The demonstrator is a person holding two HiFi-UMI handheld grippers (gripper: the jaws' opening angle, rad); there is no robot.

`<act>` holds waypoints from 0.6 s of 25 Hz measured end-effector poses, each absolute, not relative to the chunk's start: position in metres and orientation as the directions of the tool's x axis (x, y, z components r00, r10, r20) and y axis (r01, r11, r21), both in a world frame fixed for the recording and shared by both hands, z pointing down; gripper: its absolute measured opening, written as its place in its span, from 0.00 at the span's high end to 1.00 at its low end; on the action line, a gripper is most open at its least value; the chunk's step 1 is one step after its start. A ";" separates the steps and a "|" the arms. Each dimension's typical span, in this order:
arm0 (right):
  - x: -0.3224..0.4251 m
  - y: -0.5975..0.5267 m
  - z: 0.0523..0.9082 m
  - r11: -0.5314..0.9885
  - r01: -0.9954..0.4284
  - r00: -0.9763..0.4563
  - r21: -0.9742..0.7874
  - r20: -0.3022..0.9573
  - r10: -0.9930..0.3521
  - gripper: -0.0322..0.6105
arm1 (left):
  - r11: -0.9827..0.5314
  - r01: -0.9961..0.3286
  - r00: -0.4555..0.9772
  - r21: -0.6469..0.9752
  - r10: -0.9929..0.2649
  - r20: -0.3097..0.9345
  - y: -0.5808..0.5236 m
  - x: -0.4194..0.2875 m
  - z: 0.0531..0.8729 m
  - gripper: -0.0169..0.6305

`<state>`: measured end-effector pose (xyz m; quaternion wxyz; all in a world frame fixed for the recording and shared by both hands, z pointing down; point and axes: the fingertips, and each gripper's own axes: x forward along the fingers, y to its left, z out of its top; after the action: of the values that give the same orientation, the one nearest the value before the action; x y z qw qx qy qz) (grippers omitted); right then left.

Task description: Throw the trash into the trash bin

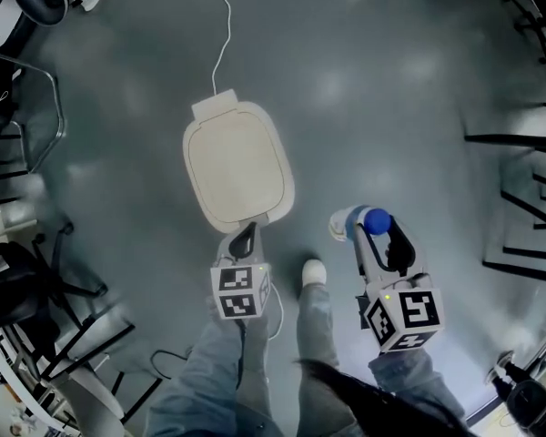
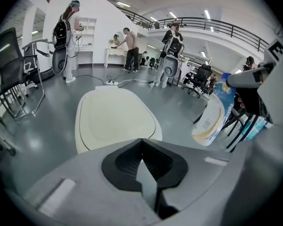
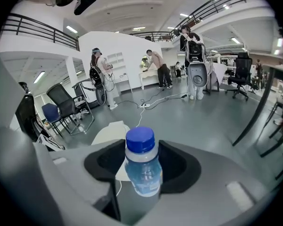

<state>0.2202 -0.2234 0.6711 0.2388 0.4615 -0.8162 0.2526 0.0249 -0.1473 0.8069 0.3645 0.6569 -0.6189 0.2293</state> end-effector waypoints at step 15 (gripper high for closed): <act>0.240 -0.225 0.682 0.417 -0.883 -0.452 -0.216 0.630 -0.632 0.60 | 0.052 -0.986 0.095 0.155 -0.592 0.800 -0.147 0.032 0.831 0.96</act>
<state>0.2402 -0.2245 0.6820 0.2336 0.4684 -0.8085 0.2689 0.0322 -0.1465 0.8313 0.3767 0.6367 -0.6199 0.2615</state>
